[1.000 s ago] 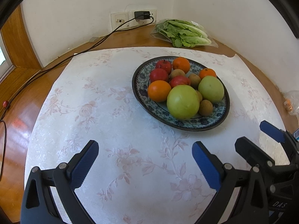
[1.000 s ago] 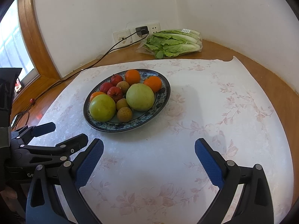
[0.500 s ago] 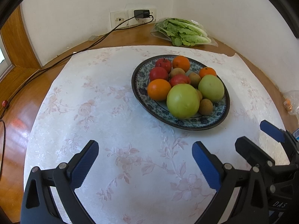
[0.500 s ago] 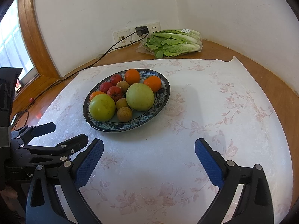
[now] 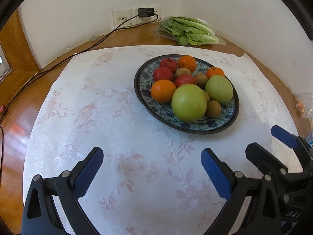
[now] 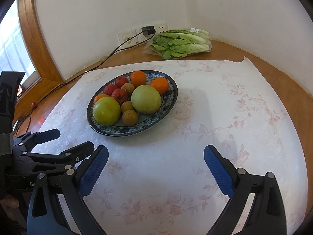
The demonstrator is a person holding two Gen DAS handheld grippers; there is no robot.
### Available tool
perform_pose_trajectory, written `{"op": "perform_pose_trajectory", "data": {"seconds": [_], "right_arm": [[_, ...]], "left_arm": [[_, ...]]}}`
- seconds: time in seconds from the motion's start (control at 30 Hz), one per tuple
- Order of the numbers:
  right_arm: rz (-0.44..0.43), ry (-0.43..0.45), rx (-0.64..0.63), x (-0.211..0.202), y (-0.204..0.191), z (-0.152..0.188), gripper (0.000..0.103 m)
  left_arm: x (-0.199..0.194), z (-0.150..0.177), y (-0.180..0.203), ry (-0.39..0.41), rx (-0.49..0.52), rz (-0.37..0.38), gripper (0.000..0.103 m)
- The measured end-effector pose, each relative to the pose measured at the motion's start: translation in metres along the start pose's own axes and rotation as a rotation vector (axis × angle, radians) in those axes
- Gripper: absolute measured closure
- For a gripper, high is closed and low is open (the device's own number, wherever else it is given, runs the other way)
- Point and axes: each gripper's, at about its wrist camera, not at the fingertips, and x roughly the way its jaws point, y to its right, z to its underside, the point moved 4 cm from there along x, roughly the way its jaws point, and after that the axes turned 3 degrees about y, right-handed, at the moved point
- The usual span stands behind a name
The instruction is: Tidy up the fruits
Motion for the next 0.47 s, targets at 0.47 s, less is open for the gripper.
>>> {"op": "perform_pose_trajectory", "data": {"seconds": [0.47], "right_arm": [[-0.001,-0.004,0.006,-0.0009,0.0008,0.0032,0.003]], "left_arm": [[0.0038,0.0022,0.0007,-0.026,0.001,0.025,0.001]]}}
